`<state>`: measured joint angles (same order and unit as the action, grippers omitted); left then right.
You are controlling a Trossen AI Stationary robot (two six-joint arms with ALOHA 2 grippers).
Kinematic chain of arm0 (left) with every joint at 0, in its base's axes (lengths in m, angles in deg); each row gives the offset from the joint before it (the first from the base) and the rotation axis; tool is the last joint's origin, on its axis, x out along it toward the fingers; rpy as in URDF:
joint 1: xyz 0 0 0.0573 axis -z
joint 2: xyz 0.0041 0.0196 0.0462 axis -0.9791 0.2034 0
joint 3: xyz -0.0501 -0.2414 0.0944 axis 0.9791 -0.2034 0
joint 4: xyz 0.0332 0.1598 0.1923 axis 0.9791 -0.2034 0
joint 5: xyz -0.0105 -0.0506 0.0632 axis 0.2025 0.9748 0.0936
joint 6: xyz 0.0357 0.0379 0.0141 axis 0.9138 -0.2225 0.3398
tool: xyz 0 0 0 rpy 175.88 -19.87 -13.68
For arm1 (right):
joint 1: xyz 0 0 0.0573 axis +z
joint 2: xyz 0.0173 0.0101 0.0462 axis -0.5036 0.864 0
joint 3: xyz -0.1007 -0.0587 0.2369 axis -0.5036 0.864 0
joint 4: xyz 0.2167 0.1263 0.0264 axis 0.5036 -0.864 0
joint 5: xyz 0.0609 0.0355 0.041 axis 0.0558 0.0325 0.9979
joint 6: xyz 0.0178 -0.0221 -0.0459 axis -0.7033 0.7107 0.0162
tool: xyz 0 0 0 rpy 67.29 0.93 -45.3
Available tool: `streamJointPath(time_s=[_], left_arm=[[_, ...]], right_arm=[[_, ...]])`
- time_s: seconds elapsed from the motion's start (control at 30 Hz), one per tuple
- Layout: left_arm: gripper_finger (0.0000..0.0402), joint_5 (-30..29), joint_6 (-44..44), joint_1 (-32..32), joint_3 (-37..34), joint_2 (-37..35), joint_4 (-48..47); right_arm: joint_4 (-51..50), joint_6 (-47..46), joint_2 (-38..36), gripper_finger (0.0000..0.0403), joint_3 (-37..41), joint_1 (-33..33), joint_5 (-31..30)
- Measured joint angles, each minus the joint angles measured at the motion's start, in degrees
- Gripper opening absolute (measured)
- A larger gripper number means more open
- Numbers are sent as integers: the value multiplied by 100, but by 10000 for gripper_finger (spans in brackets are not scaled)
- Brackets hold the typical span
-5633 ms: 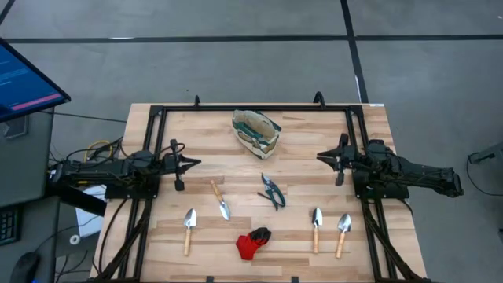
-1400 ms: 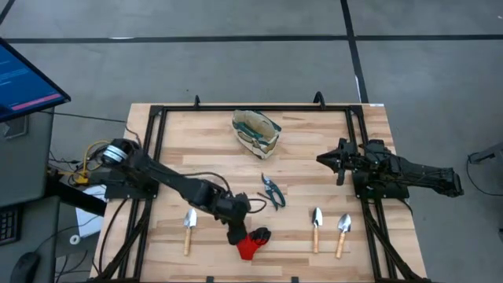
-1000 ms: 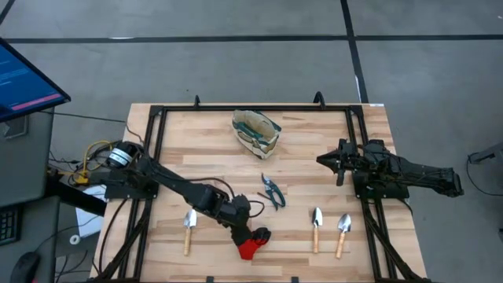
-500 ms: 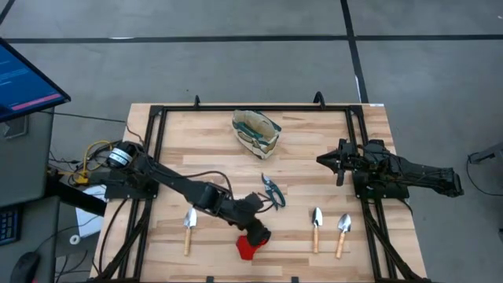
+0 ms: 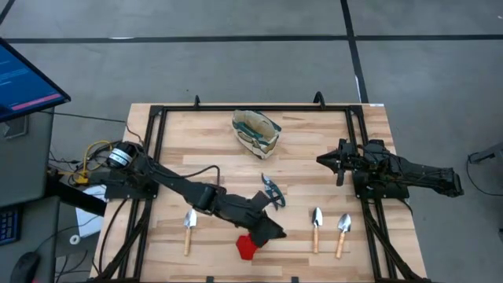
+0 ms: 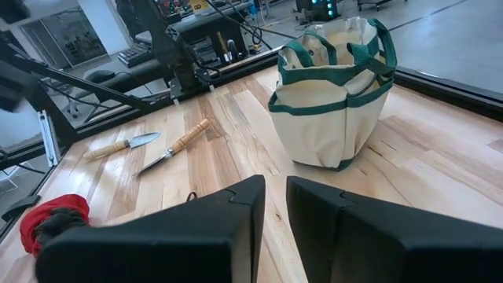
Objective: Pick & Place Garden tools in Gardening bag
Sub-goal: Put the red gloves into the gardening bag
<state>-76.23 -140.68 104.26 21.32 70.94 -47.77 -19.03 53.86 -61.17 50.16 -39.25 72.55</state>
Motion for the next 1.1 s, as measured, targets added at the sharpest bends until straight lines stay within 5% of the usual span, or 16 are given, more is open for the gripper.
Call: streamJointPath(time_s=[0.2,0.33,0.53,0.8,1.1], left_arm=[[287,-433,539,113,621,2,295],[323,-604,815,129,1152,-2,-574],[321,-990,586,176,1550,-2,-2769],[313,-1019,579,122,1565,348,-3502],[312,-330,436,130,1563,1148,-4465]], right_arm=[[0,0,-1,50,0,-2,-2],[0,0,0,50,0,0,-2],[0,0,0,50,0,-1,-2],[-7,0,0,50,0,-1,-2],[-13,0,-1,50,0,-2,-2]])
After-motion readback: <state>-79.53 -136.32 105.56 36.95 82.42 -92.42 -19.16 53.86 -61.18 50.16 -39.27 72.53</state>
